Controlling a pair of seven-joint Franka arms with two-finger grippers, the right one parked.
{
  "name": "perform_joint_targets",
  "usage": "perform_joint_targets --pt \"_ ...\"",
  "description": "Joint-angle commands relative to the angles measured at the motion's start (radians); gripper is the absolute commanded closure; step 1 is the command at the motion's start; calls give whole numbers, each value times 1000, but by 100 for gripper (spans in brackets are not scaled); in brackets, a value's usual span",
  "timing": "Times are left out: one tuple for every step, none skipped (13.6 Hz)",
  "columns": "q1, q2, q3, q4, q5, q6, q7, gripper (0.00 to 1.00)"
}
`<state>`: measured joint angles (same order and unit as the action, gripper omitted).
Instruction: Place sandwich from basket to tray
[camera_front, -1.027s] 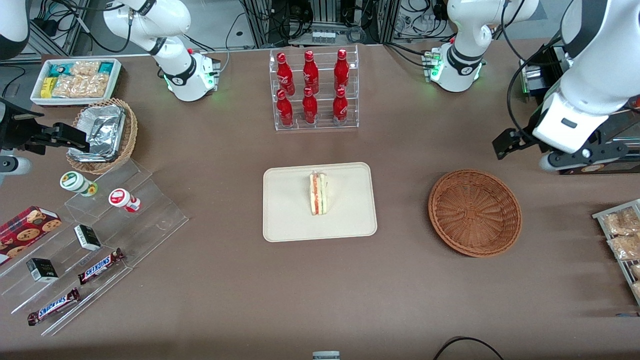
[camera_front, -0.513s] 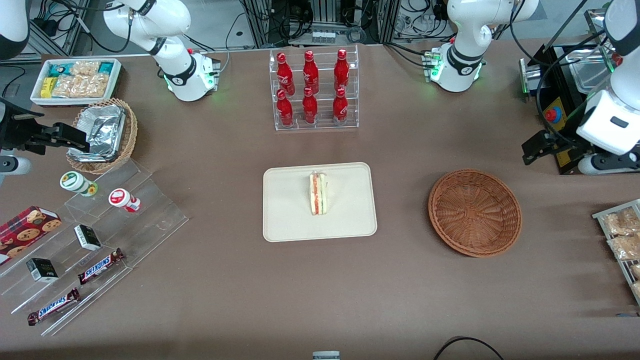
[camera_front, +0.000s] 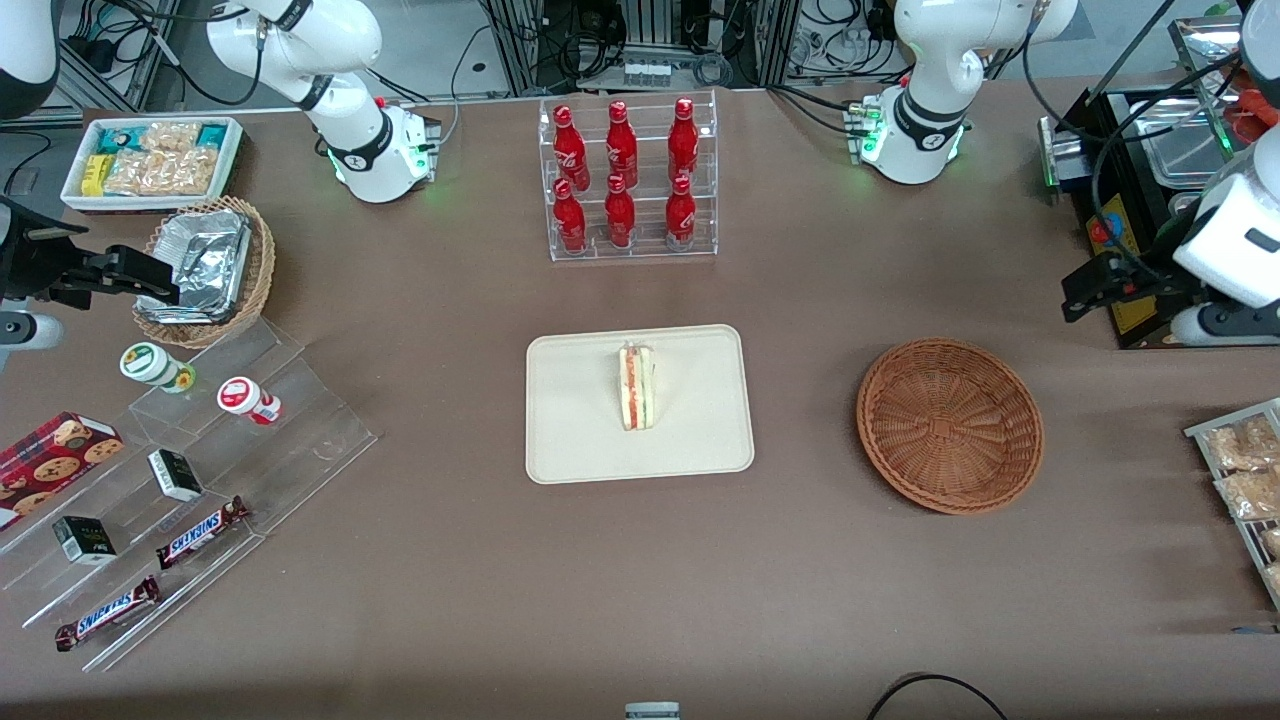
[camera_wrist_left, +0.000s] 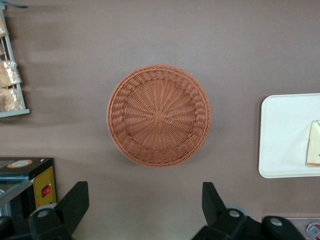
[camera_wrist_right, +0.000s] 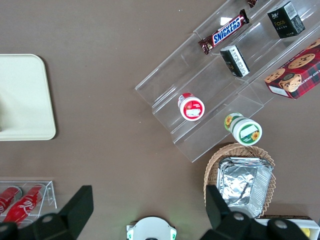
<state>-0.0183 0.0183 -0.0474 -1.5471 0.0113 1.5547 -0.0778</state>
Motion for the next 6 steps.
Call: perform_joint_targets --pt "3 -60 -3 -50 9 2 1 0" --pt "1 -57 -3 -30 7 -8 4 0" --pt "0 -55 -5 -25 7 -10 3 0" --pt "-2 -54 -8 -25 6 -8 1 0" --pt "-2 -52 -8 -24 6 -8 3 0" --pt "-3 -52 -8 -25 6 -8 13 0"
